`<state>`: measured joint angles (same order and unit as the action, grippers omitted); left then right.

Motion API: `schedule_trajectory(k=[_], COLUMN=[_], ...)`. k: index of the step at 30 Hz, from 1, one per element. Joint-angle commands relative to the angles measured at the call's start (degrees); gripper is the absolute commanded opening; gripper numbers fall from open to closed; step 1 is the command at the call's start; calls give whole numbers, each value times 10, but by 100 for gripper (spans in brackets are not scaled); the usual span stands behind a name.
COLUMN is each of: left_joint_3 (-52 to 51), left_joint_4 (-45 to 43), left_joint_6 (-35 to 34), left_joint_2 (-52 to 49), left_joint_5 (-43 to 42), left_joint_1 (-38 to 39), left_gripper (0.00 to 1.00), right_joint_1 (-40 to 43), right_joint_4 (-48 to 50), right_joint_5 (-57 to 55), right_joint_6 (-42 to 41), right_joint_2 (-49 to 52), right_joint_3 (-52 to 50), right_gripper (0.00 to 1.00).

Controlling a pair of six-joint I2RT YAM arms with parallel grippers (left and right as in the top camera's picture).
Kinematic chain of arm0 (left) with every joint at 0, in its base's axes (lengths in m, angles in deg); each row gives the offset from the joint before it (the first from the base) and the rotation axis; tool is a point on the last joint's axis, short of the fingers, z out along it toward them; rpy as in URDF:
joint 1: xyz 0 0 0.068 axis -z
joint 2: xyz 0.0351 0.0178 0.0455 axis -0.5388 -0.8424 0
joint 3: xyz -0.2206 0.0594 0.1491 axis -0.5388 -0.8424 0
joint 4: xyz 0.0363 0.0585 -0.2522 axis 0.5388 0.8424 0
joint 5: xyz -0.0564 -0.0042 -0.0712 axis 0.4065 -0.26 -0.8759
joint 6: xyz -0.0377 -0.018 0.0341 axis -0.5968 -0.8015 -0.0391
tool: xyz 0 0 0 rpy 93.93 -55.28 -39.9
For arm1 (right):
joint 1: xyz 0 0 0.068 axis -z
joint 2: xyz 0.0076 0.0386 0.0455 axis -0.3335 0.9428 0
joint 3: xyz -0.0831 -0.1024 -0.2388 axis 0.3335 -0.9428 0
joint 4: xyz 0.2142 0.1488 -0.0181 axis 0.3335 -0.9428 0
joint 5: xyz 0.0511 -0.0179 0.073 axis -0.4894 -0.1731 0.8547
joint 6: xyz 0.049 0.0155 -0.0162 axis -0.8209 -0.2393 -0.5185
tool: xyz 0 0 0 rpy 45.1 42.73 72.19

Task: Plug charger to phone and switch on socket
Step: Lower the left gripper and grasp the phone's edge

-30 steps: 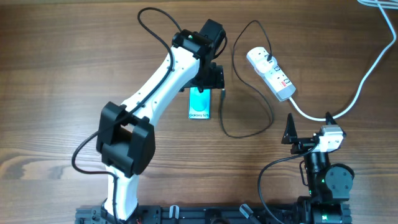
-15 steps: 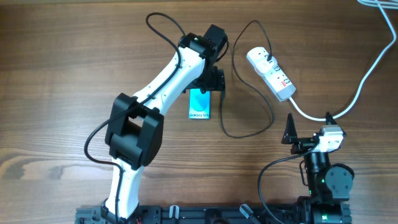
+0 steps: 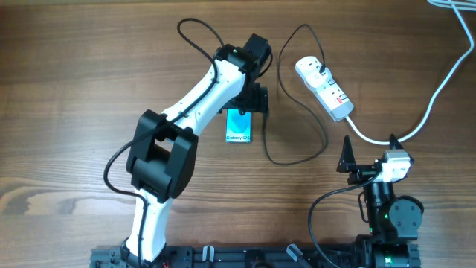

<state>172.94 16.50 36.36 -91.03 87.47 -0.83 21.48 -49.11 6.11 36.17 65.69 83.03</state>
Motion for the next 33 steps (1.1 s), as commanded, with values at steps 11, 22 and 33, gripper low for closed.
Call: schedule_trajectory(k=[11, 22, 33], left_joint_3=[-12, -12, -12], left_joint_4=[-26, -31, -31], left_joint_6=[-1, 1, 0], left_joint_2=[-67, -68, -75], left_joint_5=[7, -31, -40], left_joint_1=[-3, -24, -9], left_gripper=[100, 100, 100], right_joint_1=[3, 3, 3], right_joint_4=[1, 1, 1], right_joint_5=[-7, -7, -7], right_joint_6=[10, 10, 10], right_joint_2=[-3, -3, -3], right_joint_3=[-1, -1, -1], right_gripper=[100, 100, 100])
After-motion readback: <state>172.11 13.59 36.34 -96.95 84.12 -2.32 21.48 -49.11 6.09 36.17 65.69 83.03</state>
